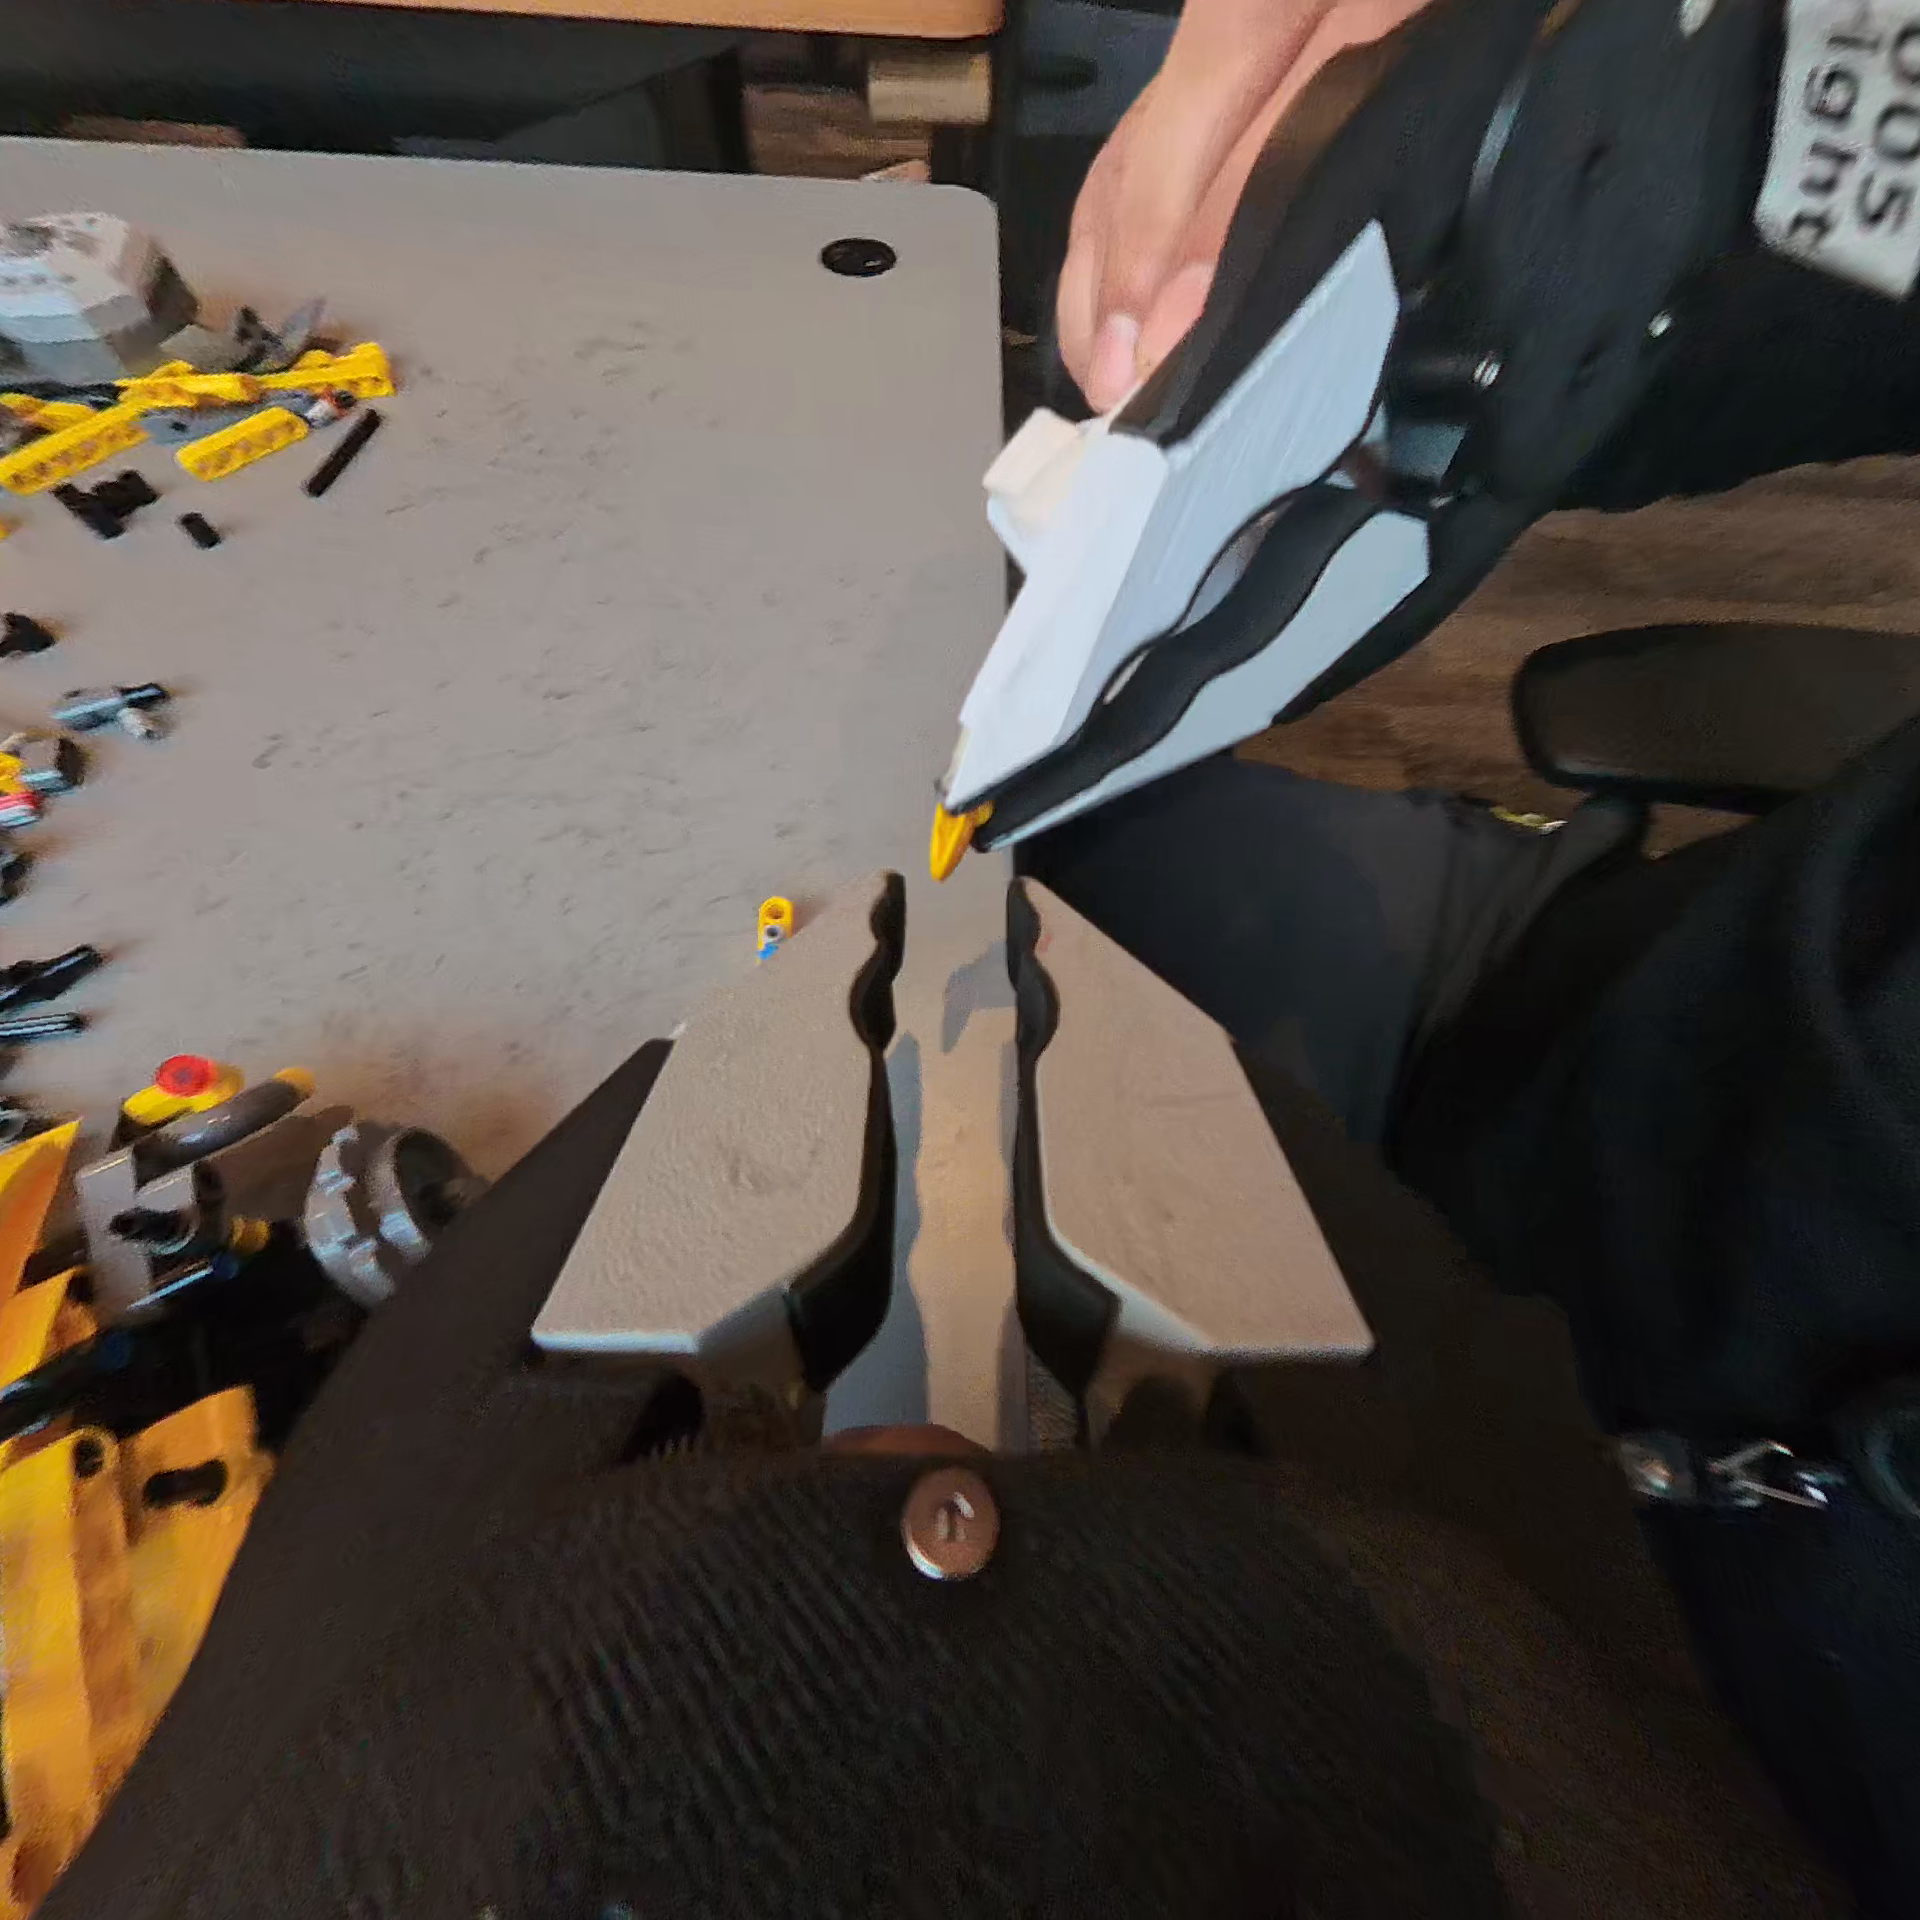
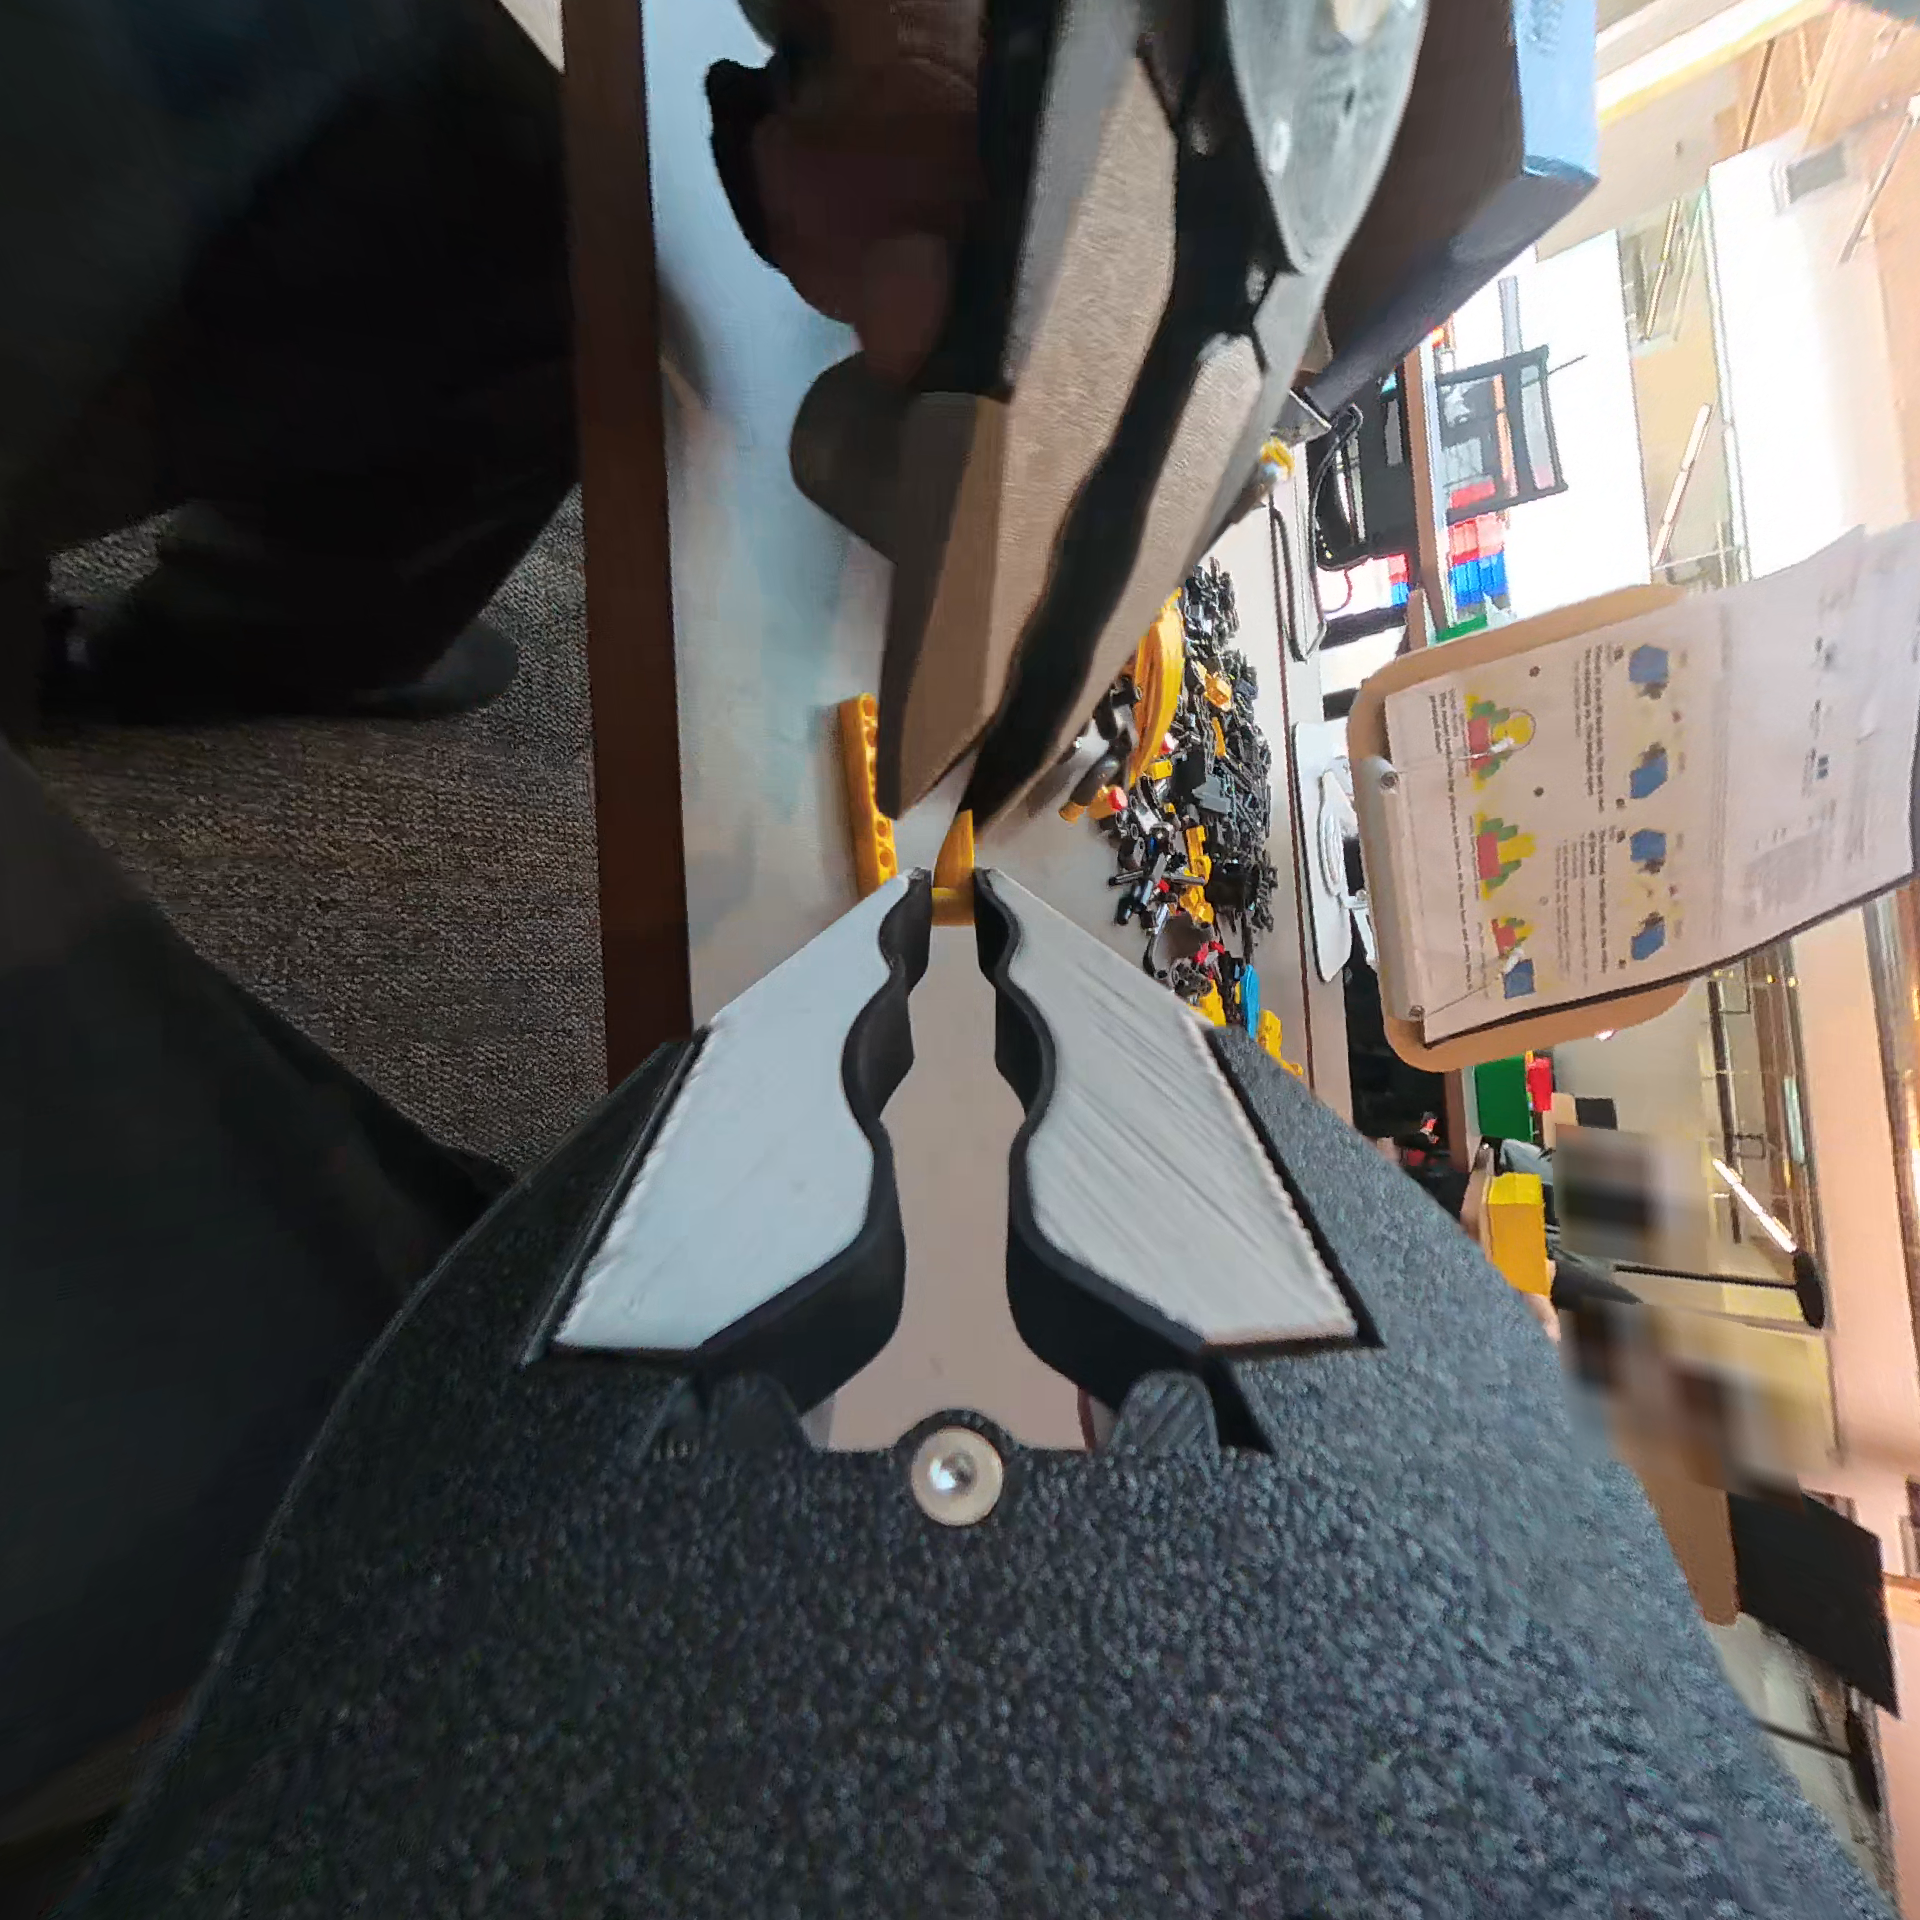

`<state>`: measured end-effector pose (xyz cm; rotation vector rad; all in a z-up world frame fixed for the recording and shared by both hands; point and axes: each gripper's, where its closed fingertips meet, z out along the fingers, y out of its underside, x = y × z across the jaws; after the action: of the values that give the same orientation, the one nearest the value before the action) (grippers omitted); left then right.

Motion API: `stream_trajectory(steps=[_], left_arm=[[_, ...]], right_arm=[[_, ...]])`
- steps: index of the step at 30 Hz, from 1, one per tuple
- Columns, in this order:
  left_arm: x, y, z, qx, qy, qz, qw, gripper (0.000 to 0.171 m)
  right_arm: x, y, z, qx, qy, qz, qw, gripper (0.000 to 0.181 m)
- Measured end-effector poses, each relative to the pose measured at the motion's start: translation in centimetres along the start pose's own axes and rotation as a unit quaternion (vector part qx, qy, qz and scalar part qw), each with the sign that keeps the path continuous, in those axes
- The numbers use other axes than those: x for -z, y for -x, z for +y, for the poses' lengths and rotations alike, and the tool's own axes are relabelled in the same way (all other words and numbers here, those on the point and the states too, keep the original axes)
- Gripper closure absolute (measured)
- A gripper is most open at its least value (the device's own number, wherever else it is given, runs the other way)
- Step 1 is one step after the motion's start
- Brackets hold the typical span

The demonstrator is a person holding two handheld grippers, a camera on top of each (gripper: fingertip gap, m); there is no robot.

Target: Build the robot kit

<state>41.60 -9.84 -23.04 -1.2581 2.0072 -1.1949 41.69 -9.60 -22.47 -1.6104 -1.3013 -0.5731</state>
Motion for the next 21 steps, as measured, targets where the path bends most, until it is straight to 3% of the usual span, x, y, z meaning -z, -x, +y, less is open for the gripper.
stream_trajectory(steps=[4, 10, 21], left_arm=[[-0.1, -0.7, 0.4, 0.024, -0.002, 0.032, 0.999, 0.168], [-0.1, -1.2, 1.2, 0.045, -0.007, 0.048, 0.998, 0.170], [0.1, -0.4, 0.8, 0.041, -0.034, 0.001, 0.999, 0.170]], right_arm=[[-0.1, 0.8, -0.7, 0.023, -0.004, -0.009, 1.000, 0.173], [-0.4, 1.9, -1.3, 0.035, -0.007, -0.018, 0.999, 0.173], [-1.7, 1.2, -0.4, 0.003, -0.006, -0.002, 1.000, 0.168]])
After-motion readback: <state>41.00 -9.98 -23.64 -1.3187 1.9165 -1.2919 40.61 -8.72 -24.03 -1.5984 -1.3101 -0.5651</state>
